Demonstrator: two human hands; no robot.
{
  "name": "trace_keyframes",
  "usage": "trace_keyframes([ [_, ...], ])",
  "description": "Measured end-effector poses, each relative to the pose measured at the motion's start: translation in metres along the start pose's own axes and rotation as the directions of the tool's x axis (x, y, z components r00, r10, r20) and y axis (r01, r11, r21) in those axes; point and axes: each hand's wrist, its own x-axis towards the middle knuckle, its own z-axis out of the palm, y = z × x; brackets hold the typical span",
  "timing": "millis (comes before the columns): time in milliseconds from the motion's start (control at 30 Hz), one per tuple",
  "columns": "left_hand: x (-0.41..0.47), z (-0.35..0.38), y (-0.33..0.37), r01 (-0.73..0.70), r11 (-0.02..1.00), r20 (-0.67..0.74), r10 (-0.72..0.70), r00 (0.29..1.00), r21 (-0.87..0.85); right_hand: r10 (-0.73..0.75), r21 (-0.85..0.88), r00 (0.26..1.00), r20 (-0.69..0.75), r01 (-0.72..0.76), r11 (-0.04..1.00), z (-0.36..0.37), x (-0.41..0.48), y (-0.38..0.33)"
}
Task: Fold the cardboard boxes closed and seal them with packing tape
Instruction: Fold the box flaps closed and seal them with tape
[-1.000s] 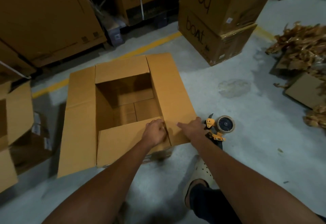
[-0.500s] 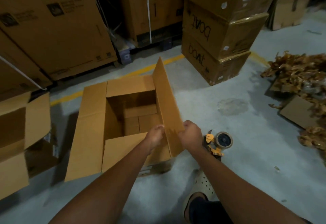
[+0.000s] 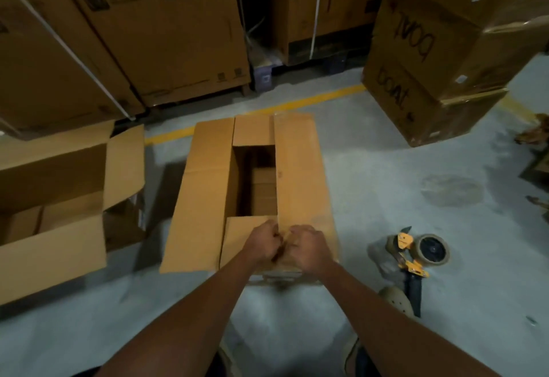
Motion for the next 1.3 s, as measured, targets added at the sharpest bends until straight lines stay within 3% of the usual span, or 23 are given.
trace_keyframes([
  [167, 0.005, 0.005, -0.04, -0.136, 0.959, -0.057, 0.155, 0.986, 0.25, -0.079, -0.179, 0.996, 0.039, 0.085, 0.98, 0.03, 0.014, 0.001],
  [267, -0.003, 0.0, -0.069, -0.196, 0.863, 0.011, 0.216, 0.976, 0.466, -0.081, -0.323, 0.997, 0.014, 0.081, 0.943, 0.051, 0.018, -0.014],
  [400, -0.014, -0.012, -0.101, -0.195, 0.749, 0.035, 0.224, 0.974, 0.634, 0.072, -0.35, 0.997, 0.005, -0.066, 0.934, 0.076, 0.02, -0.045],
  [467, -0.019, -0.023, -0.106, -0.137, 0.732, -0.023, 0.205, 0.979, 0.667, 0.14, -0.319, 0.99, 0.008, -0.13, 0.939, 0.087, 0.021, -0.058],
  [533, -0.02, -0.035, -0.115, 0.036, 0.807, -0.18, 0.087, 0.98, 0.589, 0.188, -0.303, 0.982, 0.001, -0.179, 0.936, 0.094, 0.023, -0.066],
  [633, -0.018, -0.051, -0.133, 0.37, 0.905, -0.31, -0.296, 0.903, 0.212, 0.214, -0.298, 0.977, -0.014, -0.208, 0.931, 0.094, 0.026, -0.072],
  [733, -0.012, -0.067, -0.143, 0.513, 0.849, -0.186, -0.528, 0.829, -0.126, 0.205, -0.295, 0.979, 0.016, -0.191, 0.936, 0.088, 0.026, -0.071],
  [867, -0.001, -0.09, -0.163, 0.585, 0.733, -0.209, -0.668, 0.714, -0.347, 0.193, -0.275, 0.975, 0.114, -0.156, 0.949, 0.068, 0.026, -0.062],
  [1033, -0.024, -0.127, -0.149, 0.397, 0.817, -0.395, -0.557, 0.731, -0.418, 0.138, -0.222, 0.983, 0.122, -0.109, 0.969, 0.042, 0.019, -0.056],
  [1067, -0.027, -0.14, -0.133, 0.352, 0.836, -0.393, -0.517, 0.76, -0.421, 0.121, -0.203, 0.986, 0.116, -0.096, 0.974, 0.038, 0.017, -0.056],
  [1167, -0.027, -0.164, -0.068, 0.161, 0.884, -0.216, -0.278, 0.936, -0.439, 0.087, -0.152, 0.988, 0.128, -0.067, 0.986, 0.039, 0.013, -0.052],
  [1300, -0.016, -0.116, -0.023, -0.067, 0.978, -0.179, 0.031, 0.983, -0.199, 0.029, -0.123, 0.99, 0.136, -0.012, 0.992, 0.048, 0.007, -0.046],
])
